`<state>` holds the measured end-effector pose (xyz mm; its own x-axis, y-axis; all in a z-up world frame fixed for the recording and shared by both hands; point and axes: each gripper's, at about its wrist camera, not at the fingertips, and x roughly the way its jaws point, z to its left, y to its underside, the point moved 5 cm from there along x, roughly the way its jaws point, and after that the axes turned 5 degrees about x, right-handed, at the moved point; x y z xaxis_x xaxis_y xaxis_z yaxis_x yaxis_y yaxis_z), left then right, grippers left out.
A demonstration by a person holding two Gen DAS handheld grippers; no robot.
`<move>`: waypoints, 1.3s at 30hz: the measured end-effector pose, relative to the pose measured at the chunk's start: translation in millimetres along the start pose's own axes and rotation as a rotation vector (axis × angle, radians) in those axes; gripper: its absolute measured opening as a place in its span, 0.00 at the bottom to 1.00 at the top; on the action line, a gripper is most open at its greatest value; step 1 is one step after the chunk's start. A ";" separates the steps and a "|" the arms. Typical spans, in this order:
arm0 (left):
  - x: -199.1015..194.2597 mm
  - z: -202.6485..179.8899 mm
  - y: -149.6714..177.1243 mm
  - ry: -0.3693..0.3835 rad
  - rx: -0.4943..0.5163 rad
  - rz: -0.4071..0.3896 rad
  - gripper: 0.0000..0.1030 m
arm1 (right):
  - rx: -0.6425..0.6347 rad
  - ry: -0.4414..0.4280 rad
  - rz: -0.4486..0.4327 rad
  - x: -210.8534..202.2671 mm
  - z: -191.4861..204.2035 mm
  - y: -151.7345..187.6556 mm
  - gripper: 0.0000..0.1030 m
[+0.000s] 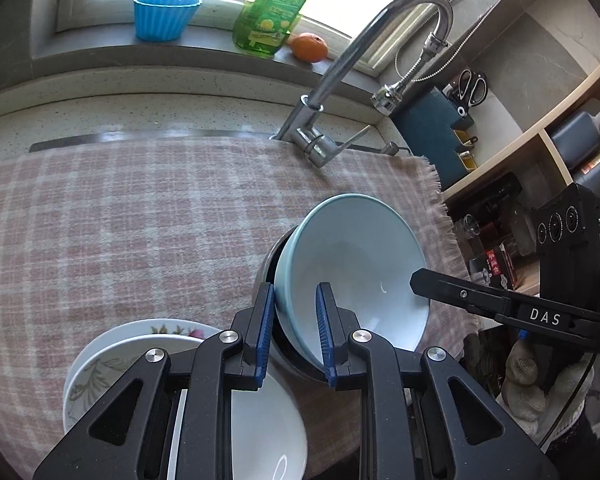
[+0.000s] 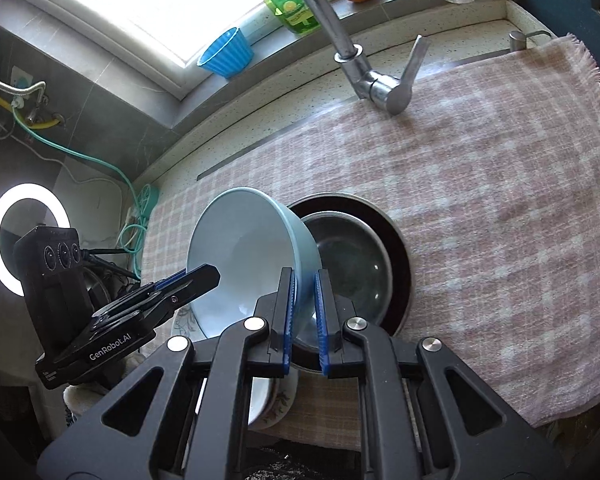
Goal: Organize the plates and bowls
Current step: 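Lift the pale blue bowl and carry it toward the steel bowls, then lower the pale blue bowl into the red-bottomed bowl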
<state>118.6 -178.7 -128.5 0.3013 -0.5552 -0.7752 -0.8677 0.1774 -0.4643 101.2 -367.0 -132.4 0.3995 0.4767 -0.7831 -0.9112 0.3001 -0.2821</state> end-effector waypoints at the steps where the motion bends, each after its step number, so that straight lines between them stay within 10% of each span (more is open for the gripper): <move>1: 3.9 -2.7 0.0 0.000 0.007 0.008 0.19 | 0.007 0.006 -0.001 0.1 -5.0 -0.5 0.10; 39: 38.7 -13.0 5.9 -0.040 0.070 0.098 0.18 | 0.045 0.061 0.054 21.5 -44.1 8.8 0.10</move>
<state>120.0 -209.6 -155.7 0.2335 -0.4998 -0.8341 -0.8644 0.2862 -0.4135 97.4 -390.5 -176.2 0.3416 0.4421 -0.8294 -0.9253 0.3127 -0.2144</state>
